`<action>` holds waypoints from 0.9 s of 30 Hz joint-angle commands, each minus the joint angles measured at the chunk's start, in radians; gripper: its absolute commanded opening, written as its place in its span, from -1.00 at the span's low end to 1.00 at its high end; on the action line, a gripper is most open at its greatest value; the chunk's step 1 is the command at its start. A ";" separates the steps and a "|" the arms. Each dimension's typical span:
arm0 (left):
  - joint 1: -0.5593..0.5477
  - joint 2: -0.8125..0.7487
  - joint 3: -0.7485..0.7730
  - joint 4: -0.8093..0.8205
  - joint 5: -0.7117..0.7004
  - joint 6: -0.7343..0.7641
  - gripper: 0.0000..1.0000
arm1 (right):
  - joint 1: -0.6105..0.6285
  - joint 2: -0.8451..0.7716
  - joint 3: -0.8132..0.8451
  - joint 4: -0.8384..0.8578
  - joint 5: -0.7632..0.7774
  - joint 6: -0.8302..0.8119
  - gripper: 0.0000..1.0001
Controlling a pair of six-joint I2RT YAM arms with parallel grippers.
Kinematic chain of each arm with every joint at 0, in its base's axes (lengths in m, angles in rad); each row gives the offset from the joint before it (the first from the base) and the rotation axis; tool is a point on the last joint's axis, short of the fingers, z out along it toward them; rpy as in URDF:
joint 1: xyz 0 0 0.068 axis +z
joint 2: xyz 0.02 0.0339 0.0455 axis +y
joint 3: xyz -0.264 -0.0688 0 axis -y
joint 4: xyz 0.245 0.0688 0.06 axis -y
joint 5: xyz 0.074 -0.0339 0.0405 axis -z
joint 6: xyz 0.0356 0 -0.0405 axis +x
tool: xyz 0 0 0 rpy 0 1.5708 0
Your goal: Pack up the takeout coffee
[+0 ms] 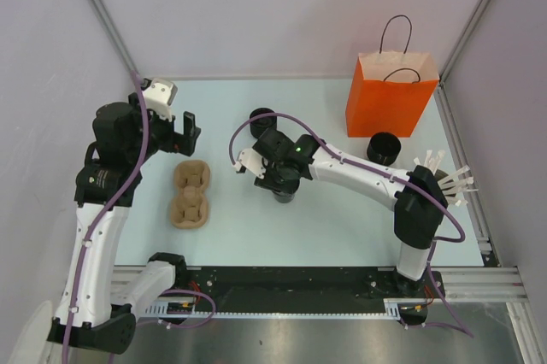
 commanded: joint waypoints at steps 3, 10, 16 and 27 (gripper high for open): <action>0.017 -0.018 0.005 0.006 0.013 -0.023 0.99 | 0.005 0.012 0.003 0.021 0.004 0.002 -0.42; 0.018 -0.017 0.005 0.007 0.014 -0.026 1.00 | 0.011 0.020 0.006 0.021 -0.005 -0.003 -0.51; 0.021 -0.015 0.005 0.007 0.016 -0.026 0.99 | 0.012 0.028 0.009 0.021 0.004 -0.004 -0.57; 0.028 -0.017 0.005 0.007 0.026 -0.028 0.99 | -0.004 -0.020 0.046 -0.041 0.007 -0.021 -1.00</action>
